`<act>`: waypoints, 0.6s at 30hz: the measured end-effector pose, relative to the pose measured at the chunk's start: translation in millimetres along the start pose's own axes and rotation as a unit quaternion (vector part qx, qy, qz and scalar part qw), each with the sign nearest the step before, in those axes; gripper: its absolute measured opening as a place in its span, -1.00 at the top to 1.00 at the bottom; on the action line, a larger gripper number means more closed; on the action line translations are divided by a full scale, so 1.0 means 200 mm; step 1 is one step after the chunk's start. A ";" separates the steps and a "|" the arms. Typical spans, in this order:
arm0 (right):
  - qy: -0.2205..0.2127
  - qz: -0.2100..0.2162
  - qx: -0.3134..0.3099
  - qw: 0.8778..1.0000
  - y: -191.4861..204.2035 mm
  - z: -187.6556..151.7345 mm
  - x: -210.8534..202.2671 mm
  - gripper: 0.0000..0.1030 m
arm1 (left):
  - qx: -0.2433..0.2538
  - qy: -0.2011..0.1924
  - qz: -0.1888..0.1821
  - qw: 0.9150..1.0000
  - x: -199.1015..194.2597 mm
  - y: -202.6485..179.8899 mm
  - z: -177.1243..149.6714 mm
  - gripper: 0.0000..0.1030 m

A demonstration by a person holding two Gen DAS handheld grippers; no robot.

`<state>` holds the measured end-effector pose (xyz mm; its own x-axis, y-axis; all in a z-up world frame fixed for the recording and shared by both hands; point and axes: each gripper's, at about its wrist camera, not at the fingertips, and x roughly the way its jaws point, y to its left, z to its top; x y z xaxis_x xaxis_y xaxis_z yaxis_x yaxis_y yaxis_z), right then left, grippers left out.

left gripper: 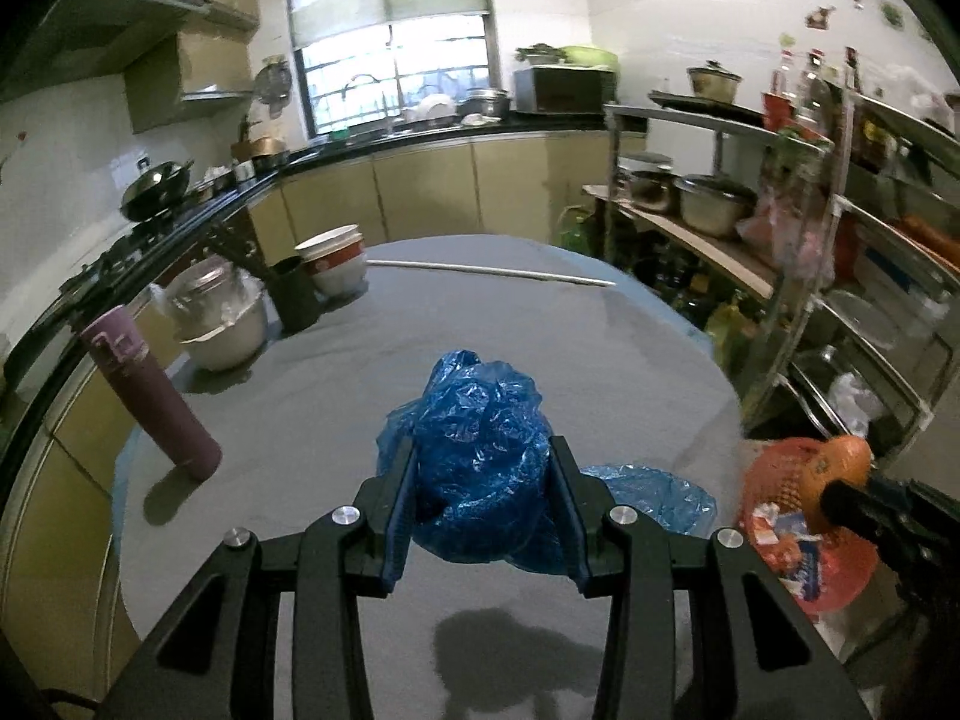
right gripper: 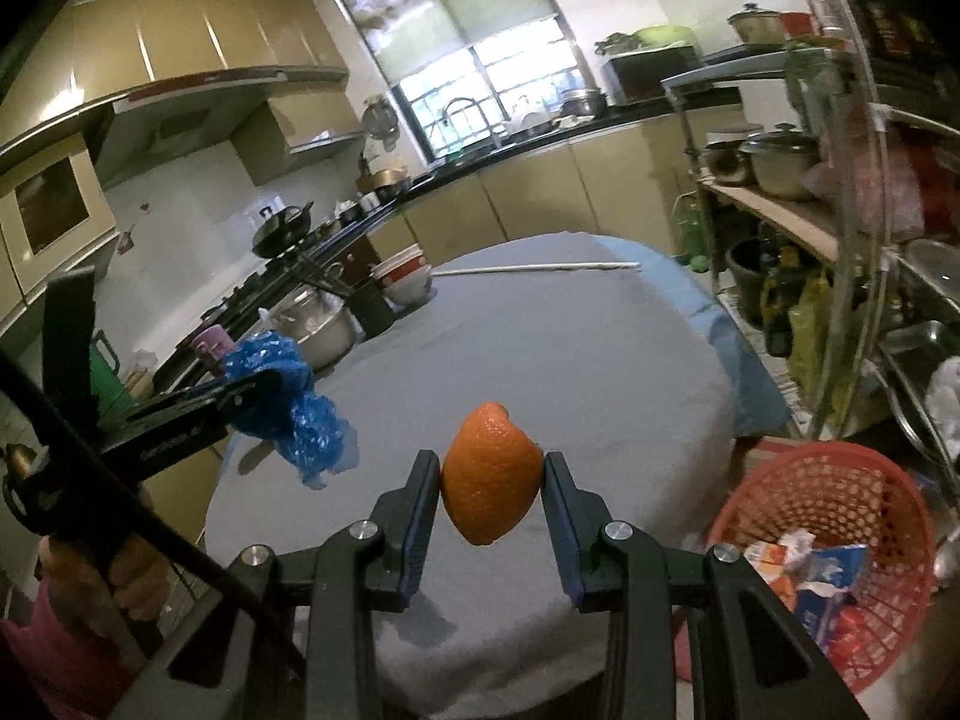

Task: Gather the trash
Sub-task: 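Lift and carry the blue bags and orange ball over the red basket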

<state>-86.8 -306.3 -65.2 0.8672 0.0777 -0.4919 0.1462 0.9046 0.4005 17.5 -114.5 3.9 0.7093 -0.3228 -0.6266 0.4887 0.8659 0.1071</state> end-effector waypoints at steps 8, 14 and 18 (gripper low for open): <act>-0.020 -0.018 0.021 0.999 -0.12 0.00 -0.11 0.28 | 0.023 -0.004 -0.015 1.000 -0.05 -0.15 -0.01 0.17; -0.036 -0.032 0.035 0.998 -0.19 0.00 -0.19 0.28 | 0.032 -0.006 -0.020 0.999 -0.05 -0.21 0.00 0.17; -0.043 -0.040 0.042 0.997 -0.24 0.00 -0.23 0.28 | 0.041 -0.010 -0.020 0.999 -0.06 -0.25 0.02 0.16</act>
<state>-132.8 -352.9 -61.8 0.8882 -0.0333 -0.4583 0.2535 0.8674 0.4283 -13.8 -155.9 8.2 0.6979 -0.3645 -0.6165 0.5561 0.8183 0.1457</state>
